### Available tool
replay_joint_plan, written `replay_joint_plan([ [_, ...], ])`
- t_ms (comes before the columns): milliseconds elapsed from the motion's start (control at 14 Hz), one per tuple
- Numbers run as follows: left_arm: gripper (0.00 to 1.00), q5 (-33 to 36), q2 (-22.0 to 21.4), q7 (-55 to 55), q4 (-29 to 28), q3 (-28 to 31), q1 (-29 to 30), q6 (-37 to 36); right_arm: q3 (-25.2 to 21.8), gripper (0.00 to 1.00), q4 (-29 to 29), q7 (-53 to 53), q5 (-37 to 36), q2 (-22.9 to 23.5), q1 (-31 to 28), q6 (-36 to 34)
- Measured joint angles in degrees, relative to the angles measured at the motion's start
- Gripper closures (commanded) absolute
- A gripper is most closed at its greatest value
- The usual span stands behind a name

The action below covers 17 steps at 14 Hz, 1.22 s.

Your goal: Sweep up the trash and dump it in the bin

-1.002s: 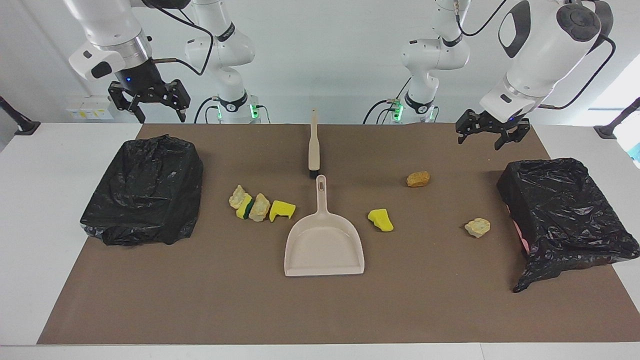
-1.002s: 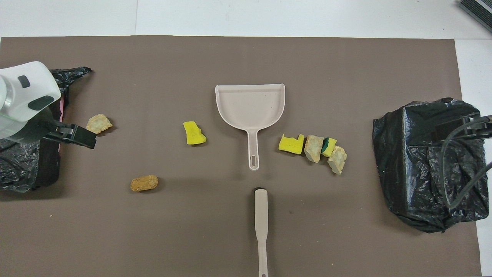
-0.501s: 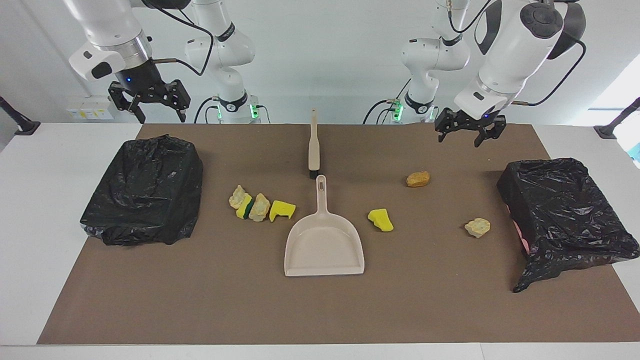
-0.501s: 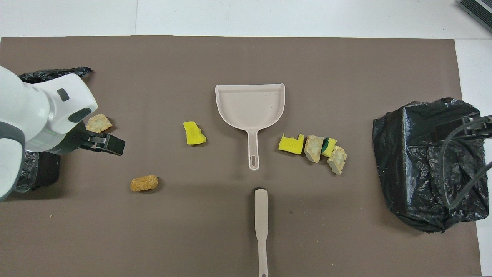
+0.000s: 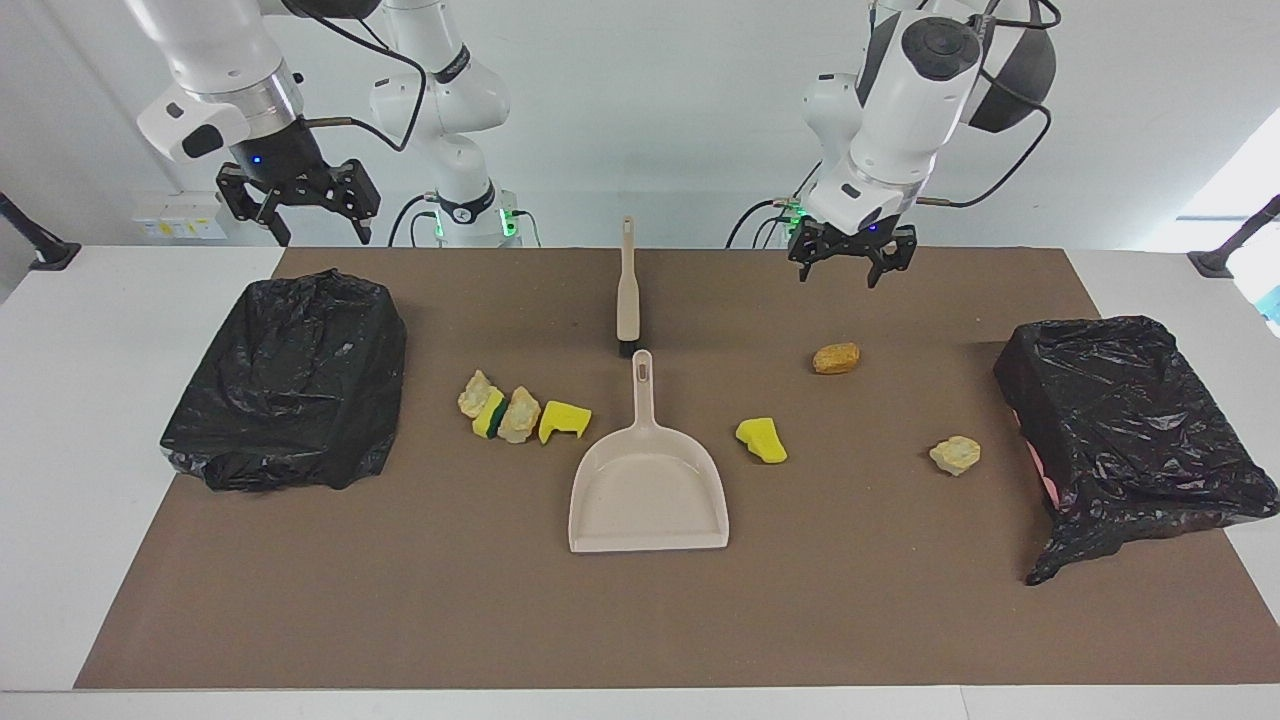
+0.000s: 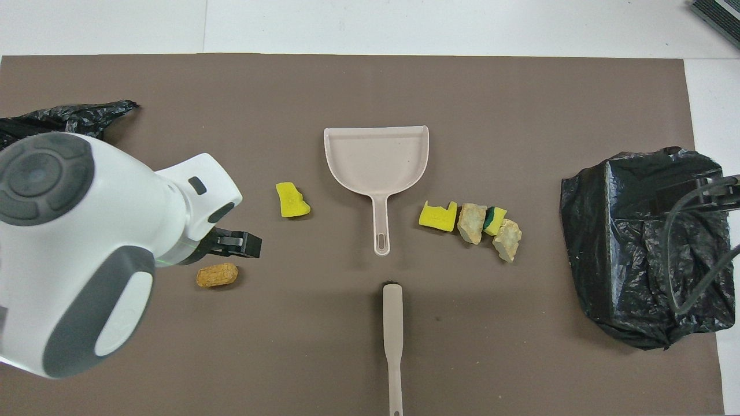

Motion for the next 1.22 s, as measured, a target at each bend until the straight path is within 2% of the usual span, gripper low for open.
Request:
replay_joint_plan([
  [358,0.0,-0.15,-0.84,-13.46,-8.5,-0.17,-10.93,9.97,-0.01,0.0,-0.01,0.0,-0.14,-0.03,-0.03,-1.23],
  [716,0.0,-0.19,-5.75,-17.31,-15.14,-0.11,-20.07,13.15,-0.01,0.0,-2.55,-0.05,-0.15,-1.59,-0.03,-1.35],
  [930,0.0,-0.16,-3.45,-21.47,-17.05,-0.36,-27.61,16.29,-0.01,0.0,-3.76,-0.06,-0.15,-2.47,-0.03,-1.35],
  [1216,0.0,-0.16,1.55,-27.56,-17.23,-0.42,-34.13,20.26,0.0,0.0,-4.08,-0.06,-0.15,-2.64,-0.03,-1.35],
])
